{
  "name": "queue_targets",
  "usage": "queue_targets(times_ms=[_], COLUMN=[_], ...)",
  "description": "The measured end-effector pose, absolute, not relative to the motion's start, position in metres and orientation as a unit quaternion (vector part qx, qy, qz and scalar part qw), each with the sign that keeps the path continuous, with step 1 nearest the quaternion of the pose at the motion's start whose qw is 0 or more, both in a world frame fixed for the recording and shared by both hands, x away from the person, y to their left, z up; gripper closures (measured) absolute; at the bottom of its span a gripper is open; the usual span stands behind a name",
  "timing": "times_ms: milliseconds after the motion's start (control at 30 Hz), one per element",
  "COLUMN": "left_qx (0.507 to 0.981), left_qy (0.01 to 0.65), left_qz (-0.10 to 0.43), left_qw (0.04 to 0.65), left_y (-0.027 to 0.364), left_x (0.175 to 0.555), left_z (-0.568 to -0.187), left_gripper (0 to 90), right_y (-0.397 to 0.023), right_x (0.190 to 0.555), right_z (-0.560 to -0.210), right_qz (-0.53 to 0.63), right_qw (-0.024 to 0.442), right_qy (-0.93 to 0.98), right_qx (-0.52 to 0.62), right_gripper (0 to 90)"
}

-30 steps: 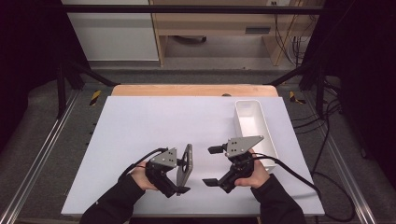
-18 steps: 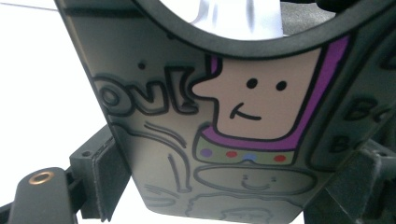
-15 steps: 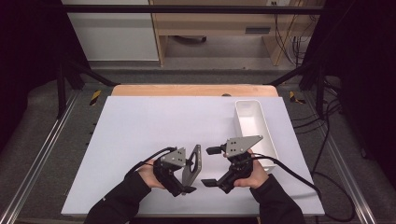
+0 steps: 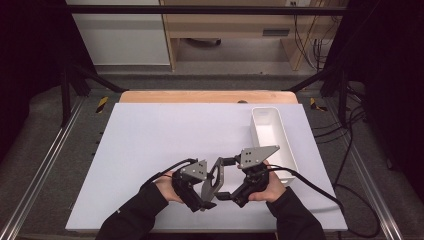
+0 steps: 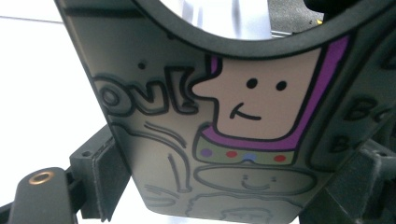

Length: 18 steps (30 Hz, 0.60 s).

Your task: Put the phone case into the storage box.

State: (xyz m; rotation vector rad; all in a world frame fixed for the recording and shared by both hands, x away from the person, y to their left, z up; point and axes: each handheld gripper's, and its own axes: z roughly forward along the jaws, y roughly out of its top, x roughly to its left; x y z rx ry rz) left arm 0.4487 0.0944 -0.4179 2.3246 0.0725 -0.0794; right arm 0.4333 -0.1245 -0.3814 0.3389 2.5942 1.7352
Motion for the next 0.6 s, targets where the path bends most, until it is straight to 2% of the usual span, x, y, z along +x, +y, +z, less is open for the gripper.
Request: queue_targets(times_ms=[300, 600], left_qx=[0.918, 0.919], left_qy=[0.016, 0.011], left_qz=[-0.040, -0.043], left_qw=[0.395, 0.392], left_y=[0.0902, 0.0877], left_x=[0.4471, 0.4465], left_z=[-0.4187, -0.4193], left_gripper=[11.7, 11.7], right_y=[-0.1229, -0.1222], right_x=[0.4334, 0.4331], right_z=[-0.3832, -0.3843], right_qz=[0.553, 0.554], right_qw=[-0.004, -0.007], right_qy=[0.827, 0.827], right_qx=[0.104, 0.094], right_gripper=[2.4, 7.4])
